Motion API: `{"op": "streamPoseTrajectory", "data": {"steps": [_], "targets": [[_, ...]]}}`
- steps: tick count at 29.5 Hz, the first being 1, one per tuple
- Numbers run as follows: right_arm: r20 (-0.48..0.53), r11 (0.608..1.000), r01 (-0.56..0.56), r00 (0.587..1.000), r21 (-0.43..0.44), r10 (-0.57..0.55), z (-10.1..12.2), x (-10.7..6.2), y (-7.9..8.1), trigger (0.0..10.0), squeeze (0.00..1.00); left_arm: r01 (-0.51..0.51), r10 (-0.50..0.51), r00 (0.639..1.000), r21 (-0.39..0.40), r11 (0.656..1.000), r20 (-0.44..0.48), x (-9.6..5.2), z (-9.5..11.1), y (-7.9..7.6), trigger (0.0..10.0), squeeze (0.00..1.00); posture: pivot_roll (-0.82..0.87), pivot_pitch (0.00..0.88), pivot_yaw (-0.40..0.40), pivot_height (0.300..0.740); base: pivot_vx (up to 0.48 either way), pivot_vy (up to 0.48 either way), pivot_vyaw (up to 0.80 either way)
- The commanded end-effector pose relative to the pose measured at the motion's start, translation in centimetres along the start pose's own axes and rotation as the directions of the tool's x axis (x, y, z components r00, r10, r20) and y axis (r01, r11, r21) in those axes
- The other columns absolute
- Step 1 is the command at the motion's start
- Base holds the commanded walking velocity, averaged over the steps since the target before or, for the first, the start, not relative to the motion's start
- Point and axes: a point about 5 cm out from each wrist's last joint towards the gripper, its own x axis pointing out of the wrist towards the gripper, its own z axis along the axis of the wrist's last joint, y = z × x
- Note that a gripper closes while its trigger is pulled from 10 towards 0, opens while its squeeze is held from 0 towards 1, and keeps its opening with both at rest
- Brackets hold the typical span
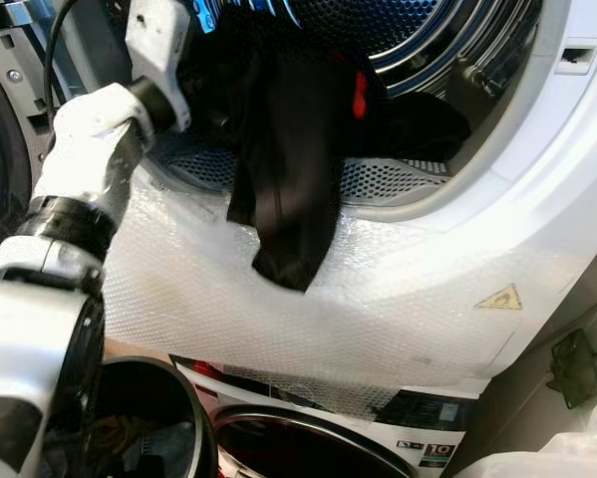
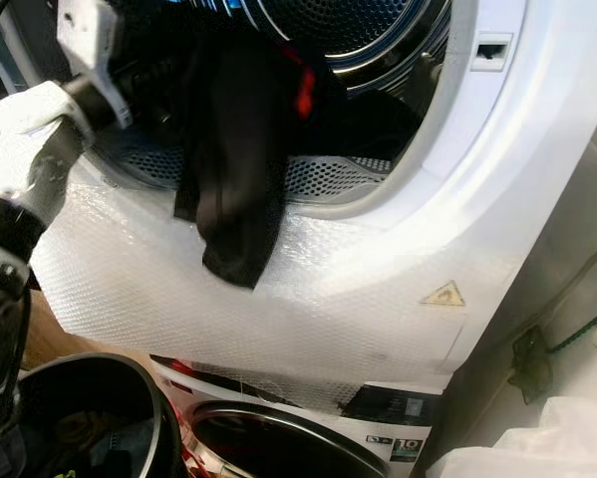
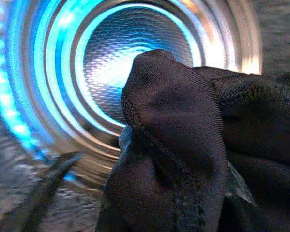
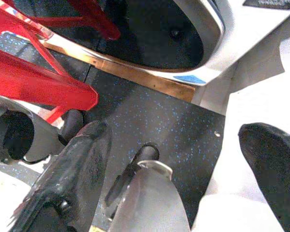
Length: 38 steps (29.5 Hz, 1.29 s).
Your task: Clothes washing
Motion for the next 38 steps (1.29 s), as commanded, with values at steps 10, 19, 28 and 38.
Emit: {"op": "streamPoseTrajectory", "data": {"steps": [10,19,28,38], "targets": [[0.005,0.999,0.035,0.999,0.012,-0.035,-1.5,-0.6,-1.0,10.0,0.0,-0.152,0.156,0.97,0.034,0.988,-0.186,2.1,-1.1,-1.5,10.0,0.0,-0.03,0.0,0.077,0.74,0.0,0.0,0.0],[0.014,0.998,0.052,0.999,0.024,-0.053,-2.0,-0.8,-1.4,10.0,0.0,0.2,-0.222,0.934,-0.105,0.974,-0.28,2.2,-3.6,-6.0,10.0,0.62,-0.08,0.0,0.075,0.74,0.0,0.0,0.0],[0.016,0.997,0.078,0.997,0.016,-0.078,-1.7,-0.8,-2.0,10.0,0.0,0.233,-0.247,0.964,-0.129,0.964,-0.1,3.5,0.1,-5.6,10.0,1.0,-0.05,0.0,0.067,0.74,0.0,0.0,0.0],[0.049,0.997,0.072,0.996,0.008,-0.073,-0.5,-0.4,-1.4,10.0,0.0,0.186,-0.189,0.982,-0.197,0.963,0.003,3.8,2.1,-4.3,10.0,1.0,-0.02,0.014,0.067,0.74,0.0,0.0,0.0]]}}
